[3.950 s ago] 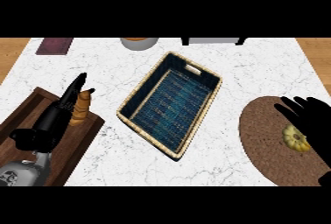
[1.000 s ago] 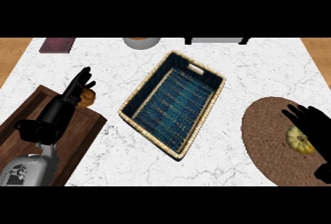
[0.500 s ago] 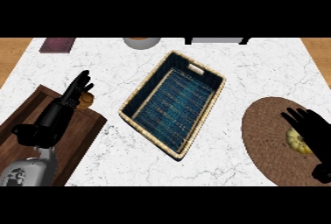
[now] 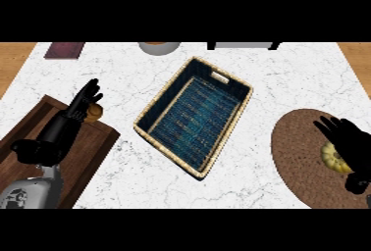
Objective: Pick the squash from the placemat and place it in the basket
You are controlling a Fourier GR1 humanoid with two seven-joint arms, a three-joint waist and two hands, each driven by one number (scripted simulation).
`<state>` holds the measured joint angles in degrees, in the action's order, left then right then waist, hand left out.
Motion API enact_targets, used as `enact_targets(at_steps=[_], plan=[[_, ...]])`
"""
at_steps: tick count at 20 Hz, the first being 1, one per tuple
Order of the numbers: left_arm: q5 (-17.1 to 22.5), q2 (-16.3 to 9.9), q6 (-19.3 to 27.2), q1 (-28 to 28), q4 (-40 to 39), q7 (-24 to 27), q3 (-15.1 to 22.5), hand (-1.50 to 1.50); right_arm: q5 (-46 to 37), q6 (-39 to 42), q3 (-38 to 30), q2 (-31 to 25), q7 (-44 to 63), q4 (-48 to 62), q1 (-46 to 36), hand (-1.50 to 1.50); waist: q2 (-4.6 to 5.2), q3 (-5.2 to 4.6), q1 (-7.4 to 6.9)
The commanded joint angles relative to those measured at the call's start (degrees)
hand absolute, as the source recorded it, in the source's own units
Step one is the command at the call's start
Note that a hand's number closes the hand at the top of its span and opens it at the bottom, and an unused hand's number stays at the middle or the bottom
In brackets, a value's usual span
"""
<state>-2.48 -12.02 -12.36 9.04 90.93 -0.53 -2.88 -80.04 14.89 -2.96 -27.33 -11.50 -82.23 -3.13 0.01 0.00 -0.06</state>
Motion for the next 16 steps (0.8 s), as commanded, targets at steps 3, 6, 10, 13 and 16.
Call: enact_targets(at_steps=[3, 6, 10, 13, 16], plan=[[-2.1, 1.5, 0.7, -0.5, 0.2, 0.7, 0.5, 0.0, -1.9, -2.4, 0.0, 0.4, -2.4, 6.5, -0.4, -1.5, 0.0, 0.01, 0.0], [-0.8, 1.3, -1.2, -1.7, -0.9, 2.5, -0.3, 0.0, -1.8, 1.2, 0.6, 1.3, -2.0, 4.5, -0.2, 1.5, -0.01, 0.0, 0.04], [-0.6, 1.1, -1.1, 1.1, -1.7, 0.0, -1.4, 0.0, -4.6, -1.9, 1.5, 1.8, -2.1, 10.0, -2.4, 1.5, 0.01, 0.0, 0.01], [-1.7, 2.9, 0.3, 0.3, 0.5, -0.4, 0.3, 0.0, -5.6, -0.2, 1.8, -0.1, -3.7, 10.0, -5.6, 1.5, 0.01, 0.0, -0.09], [-1.2, 0.4, -1.2, 2.8, -4.8, 1.8, -2.5, 0.0, -8.9, -3.5, 4.9, -1.3, -5.0, 7.7, -0.7, 1.5, 0.02, -0.01, 0.26]])
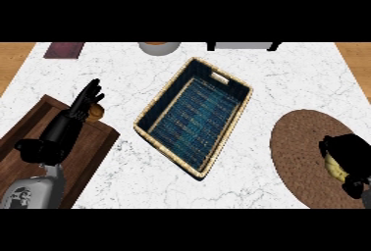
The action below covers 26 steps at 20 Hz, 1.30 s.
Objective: Pick the squash from the placemat and place it in the basket
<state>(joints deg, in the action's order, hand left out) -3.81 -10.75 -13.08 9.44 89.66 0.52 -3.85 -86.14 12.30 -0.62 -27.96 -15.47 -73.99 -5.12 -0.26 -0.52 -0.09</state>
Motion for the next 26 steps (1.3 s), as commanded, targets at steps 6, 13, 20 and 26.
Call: enact_targets(at_steps=[6, 13, 20, 26], plan=[[2.0, -1.4, -2.1, -0.7, 1.5, -1.0, -1.7, 0.0, -4.3, -0.2, 5.7, 9.8, 7.2, -5.9, 0.1, 1.5, 0.07, 0.45, -0.01], [0.8, 0.8, -1.2, 0.4, 1.3, -1.5, 0.9, 0.0, 2.5, 2.3, 10.5, 27.4, 23.1, -9.9, -2.1, 1.5, -0.44, 0.9, -2.16], [0.4, 1.0, -1.6, 1.2, 0.8, -1.7, 1.9, 0.0, 17.1, -4.4, 17.0, 27.8, 36.5, -17.3, -4.9, 1.5, -0.42, 1.42, -4.18], [0.4, 1.7, -2.1, 2.3, 0.2, -1.8, 3.0, 0.0, 25.4, -17.5, 23.9, 27.9, 49.5, -26.5, -12.5, 1.5, -0.95, 0.92, -6.11]])
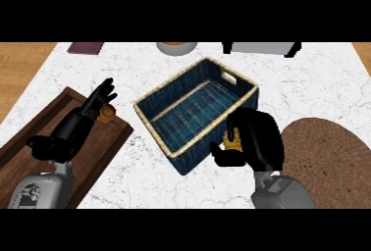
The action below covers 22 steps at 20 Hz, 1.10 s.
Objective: Pick the squash from the placemat and place it in the basket
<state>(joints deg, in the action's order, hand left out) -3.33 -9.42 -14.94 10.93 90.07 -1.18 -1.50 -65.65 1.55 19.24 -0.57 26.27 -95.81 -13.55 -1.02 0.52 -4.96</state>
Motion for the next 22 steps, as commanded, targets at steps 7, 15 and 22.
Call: enact_targets(at_steps=[7, 15, 22], plan=[[-0.9, 1.2, 0.2, 0.8, -0.5, -0.6, 1.7, 0.0, 3.3, -17.8, 13.7, 0.6, 28.9, -8.8, -11.2, 1.5, -0.46, -0.84, -1.46], [-1.7, 0.7, 0.7, 1.6, -1.7, -0.4, 1.4, 0.0, -4.9, -16.7, 17.5, 0.6, 48.7, -4.9, -24.4, 1.5, -0.36, -1.19, -0.79], [-1.1, 0.4, 0.6, 3.8, -2.4, -0.4, 0.4, 0.0, -7.7, -15.1, 13.1, 0.5, 56.7, 1.5, -36.4, 1.5, 0.48, -1.05, -0.86]])
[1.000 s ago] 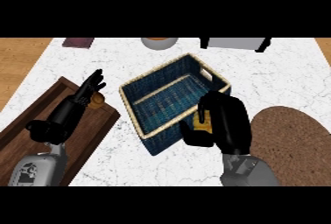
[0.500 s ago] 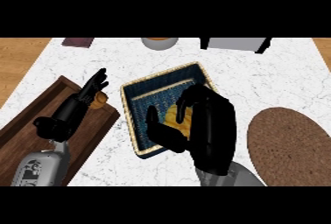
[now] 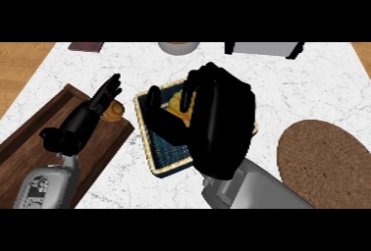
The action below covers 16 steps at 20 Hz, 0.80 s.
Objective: Pick the squash from the placemat and place it in the basket
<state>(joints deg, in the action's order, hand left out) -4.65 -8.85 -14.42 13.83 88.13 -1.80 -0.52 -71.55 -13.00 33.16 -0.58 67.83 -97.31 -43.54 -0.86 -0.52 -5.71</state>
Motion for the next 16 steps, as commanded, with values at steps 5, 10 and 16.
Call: enact_targets(at_steps=[5, 10, 16], plan=[[0.0, 0.7, 0.3, 1.1, -0.3, -0.3, 0.3, 0.0, -5.1, -0.7, -6.5, 0.5, 17.3, 8.4, -14.2, 1.5, 0.45, 0.12, -0.09], [0.2, -0.1, 0.1, 1.4, -1.2, 0.3, -0.7, 0.0, -7.8, -1.8, -12.7, 0.5, 17.4, 13.2, -19.5, 1.5, 0.8, 0.21, 0.57], [-0.9, 0.9, 1.1, 1.6, -1.6, -0.6, 0.3, 0.0, -8.3, -0.2, -18.3, 0.5, 17.4, 19.3, -24.1, 1.5, 0.98, 0.28, 1.38]])
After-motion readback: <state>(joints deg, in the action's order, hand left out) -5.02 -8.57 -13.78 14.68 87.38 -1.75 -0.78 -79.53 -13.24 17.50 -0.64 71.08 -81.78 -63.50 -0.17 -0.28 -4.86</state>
